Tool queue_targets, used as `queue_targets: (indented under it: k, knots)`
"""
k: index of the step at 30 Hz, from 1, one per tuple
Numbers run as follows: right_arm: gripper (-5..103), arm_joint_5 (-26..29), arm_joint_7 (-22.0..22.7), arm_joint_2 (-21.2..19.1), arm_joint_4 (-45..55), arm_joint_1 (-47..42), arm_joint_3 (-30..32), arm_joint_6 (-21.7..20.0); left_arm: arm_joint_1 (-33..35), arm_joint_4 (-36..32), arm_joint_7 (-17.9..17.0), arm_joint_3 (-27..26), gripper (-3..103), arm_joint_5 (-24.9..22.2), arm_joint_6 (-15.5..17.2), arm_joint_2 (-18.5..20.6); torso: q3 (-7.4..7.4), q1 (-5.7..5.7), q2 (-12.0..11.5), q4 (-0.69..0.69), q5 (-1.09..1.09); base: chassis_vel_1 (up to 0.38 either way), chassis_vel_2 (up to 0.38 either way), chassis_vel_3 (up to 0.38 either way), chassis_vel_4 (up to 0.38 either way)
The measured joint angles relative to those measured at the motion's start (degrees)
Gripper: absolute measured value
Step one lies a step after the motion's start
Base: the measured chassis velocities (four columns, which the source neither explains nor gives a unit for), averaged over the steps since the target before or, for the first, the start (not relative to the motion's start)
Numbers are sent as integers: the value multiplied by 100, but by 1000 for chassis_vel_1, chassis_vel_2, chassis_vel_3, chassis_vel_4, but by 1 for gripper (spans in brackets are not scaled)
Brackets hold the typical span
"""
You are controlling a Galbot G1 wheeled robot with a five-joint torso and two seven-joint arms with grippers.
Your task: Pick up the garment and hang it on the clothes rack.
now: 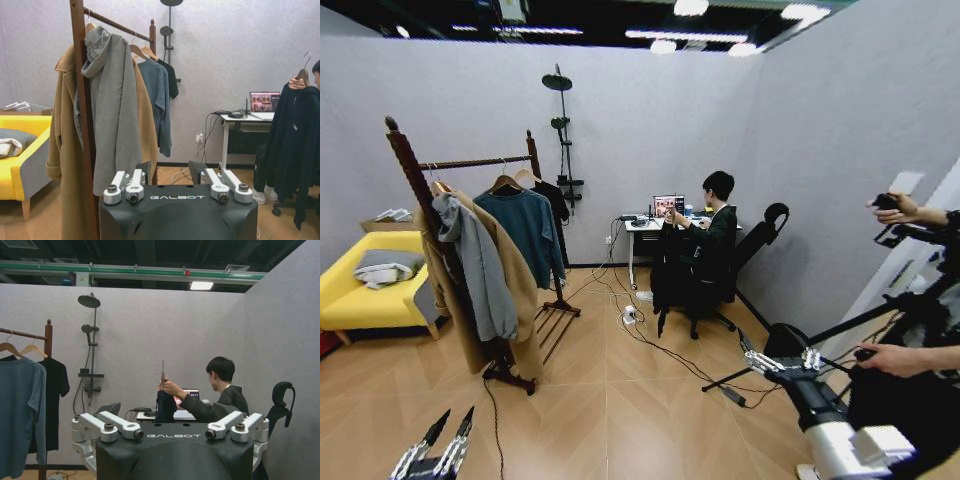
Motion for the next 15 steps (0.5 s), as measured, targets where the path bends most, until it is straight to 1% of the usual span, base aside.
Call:
queue_targets:
  k: [7, 15]
  knots:
    - [100, 30, -25, 9, 47, -22, 18, 131, 0, 0, 0, 0, 46, 0, 0, 0, 0, 0, 0, 0, 0, 0, 0, 0, 0]
    - [100, 49, -30, 33, 61, -8, 14, 156, 0, -1, 0, 0, 46, 0, 0, 0, 0, 0, 0, 0, 0, 0, 0, 0, 0]
